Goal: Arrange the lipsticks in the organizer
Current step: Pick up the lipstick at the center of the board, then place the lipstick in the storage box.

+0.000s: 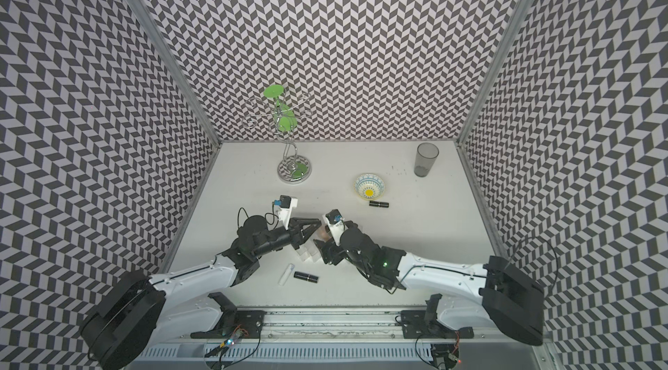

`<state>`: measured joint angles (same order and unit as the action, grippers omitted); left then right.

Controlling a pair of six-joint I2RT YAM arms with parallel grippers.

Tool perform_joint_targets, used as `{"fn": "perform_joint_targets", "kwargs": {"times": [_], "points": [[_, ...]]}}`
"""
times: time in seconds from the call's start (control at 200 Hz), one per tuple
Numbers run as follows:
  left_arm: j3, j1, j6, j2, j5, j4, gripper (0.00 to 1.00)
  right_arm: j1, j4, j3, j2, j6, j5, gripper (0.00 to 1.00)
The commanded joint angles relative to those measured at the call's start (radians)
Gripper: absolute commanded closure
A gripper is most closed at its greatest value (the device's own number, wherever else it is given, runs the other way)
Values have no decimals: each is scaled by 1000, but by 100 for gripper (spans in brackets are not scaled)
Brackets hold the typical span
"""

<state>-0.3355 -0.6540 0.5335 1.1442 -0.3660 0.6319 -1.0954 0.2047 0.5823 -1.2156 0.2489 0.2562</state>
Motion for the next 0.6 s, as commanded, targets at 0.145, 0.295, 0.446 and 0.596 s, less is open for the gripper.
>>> {"fn": "perform_joint_targets", "kwargs": {"times": [0.145,0.295,0.446,0.596], "points": [[-88,-62,-186,-55,442,-270,100,2,46,-79,107,67,40,15],[-132,-61,-218,2,538,-311,100,2,47,-107,125,71,55,15],[-154,-66,-235,58,535,-304,100,7,45,-118,136,70,63,15],[-145,-81,-248,69,528,-278,100,10,45,-125,143,67,63,15]]}}
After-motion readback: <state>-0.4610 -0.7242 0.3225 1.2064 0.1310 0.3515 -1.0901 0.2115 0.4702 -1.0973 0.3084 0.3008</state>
